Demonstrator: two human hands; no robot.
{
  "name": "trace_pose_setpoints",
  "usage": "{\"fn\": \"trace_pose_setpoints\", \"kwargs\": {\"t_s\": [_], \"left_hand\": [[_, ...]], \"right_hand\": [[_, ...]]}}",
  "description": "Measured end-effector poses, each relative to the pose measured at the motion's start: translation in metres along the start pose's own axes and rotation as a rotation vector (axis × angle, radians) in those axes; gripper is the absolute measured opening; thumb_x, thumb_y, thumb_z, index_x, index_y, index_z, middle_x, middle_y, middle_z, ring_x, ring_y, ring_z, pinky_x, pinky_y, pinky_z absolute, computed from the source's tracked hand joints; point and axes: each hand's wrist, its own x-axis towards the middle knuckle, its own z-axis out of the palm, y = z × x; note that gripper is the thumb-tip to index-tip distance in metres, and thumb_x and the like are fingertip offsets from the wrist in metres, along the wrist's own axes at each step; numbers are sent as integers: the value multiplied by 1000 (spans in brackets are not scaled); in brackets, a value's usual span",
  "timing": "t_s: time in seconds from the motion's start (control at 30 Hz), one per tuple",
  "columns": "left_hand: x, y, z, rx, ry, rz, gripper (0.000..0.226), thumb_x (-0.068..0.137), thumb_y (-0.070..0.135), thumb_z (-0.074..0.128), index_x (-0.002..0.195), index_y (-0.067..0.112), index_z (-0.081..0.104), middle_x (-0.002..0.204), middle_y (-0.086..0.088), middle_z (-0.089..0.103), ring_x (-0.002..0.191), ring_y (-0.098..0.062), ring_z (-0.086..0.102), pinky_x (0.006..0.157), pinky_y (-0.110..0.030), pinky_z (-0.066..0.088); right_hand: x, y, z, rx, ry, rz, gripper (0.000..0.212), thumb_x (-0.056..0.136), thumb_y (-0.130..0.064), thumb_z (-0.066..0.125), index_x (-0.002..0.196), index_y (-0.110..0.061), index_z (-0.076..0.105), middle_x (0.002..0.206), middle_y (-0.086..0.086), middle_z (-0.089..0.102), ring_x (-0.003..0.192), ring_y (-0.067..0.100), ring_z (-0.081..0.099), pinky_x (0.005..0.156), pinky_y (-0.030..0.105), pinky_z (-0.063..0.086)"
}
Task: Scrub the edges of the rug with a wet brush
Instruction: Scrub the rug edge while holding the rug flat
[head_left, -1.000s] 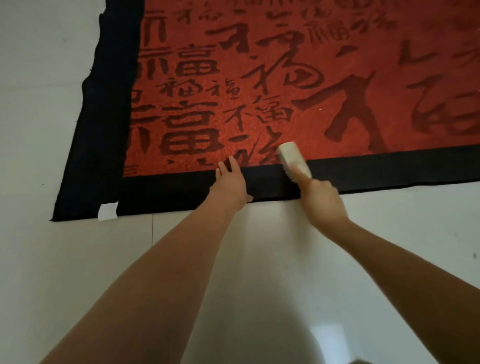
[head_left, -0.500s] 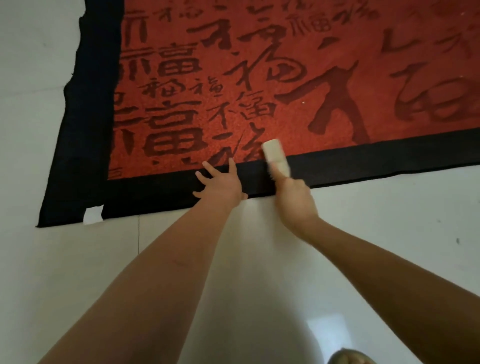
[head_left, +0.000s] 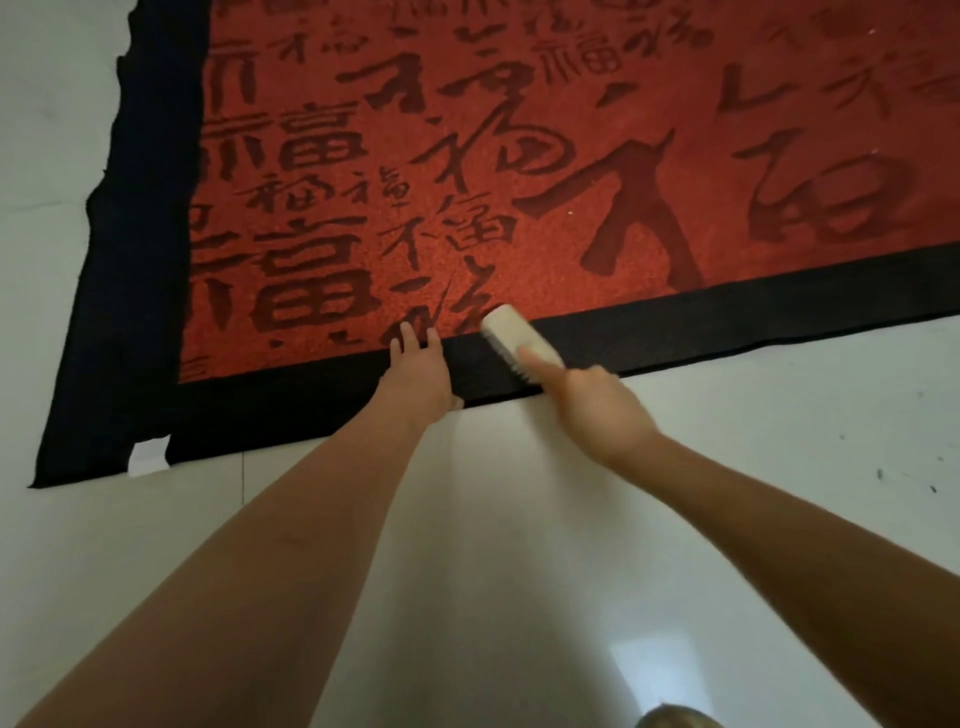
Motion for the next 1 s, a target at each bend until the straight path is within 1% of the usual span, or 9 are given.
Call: {"fn": "trace_pose_setpoints", "kwargs": {"t_s": [0.1,0.23,0.3,0.43,0.57,0.63,0.8,0.9,1.0], "left_hand": [[-3,3,-2,4,-13,-16,104,89,27,71,155,7,-7,160,-19,-20,149,-40,-7,118,-53,19],[0,7,-5,-5,-4,-36,104,88,24,72,155,6,-6,160,-21,-17,148,-42,-5,118,-53,20],[1,4,-4,6,2,-21,104,88,26,72,155,7,-5,160,-21,-17,148,-42,-6,118,-54,20],[0,-1,3,-12,-10,-16,100,91,26,68,156,13,-8,160,-17,-21,148,-39,-9,118,-56,17],[-1,2,4,-18,-21,2,92,97,17,61,156,22,-9,158,-17,-26,147,-43,-14,118,-58,15],[-1,2,3,5,-34,25,87,100,15,56,156,30,-8,156,-22,-29,144,-48,-16,117,-60,12],[-1,13,3,6,-62,11,80,103,16,49,155,35,-9,153,-28,-31,142,-52,-19,116,-64,7],[-1,14,4,-8,-52,0,80,103,11,48,155,35,-8,154,-27,-30,142,-52,-18,116,-64,8],[-1,9,3,28,-57,18,82,101,15,52,155,33,-7,154,-28,-29,142,-53,-18,117,-62,8]], "right_hand": [[-3,12,-20,119,85,293,67,92,-3,32,148,-38,26,105,23,60,92,39,59,74,41,44],[-32,-51,13,166,-79,32,70,93,-4,33,150,-40,15,99,14,56,94,35,59,73,37,40],[-27,-28,12,105,-79,-39,69,95,-8,33,151,-42,11,101,15,59,94,35,61,75,39,44],[-25,14,-9,145,88,329,70,93,-4,28,151,-41,16,100,20,61,86,36,58,72,39,41],[-57,-57,16,181,-95,50,86,92,-4,34,147,-49,-13,86,9,54,82,32,60,72,37,43],[-53,-37,13,86,-91,-83,88,94,-7,36,142,-55,-20,92,8,57,84,32,61,73,37,43],[-38,14,-9,115,87,342,80,88,1,29,151,-44,8,91,17,59,74,32,52,69,37,42],[-48,-28,9,198,5,216,82,88,-1,28,150,-46,-1,79,7,48,75,30,51,71,36,39],[-46,0,6,70,-60,65,82,92,-5,31,148,-50,-8,89,14,57,80,34,57,73,37,41]]}}
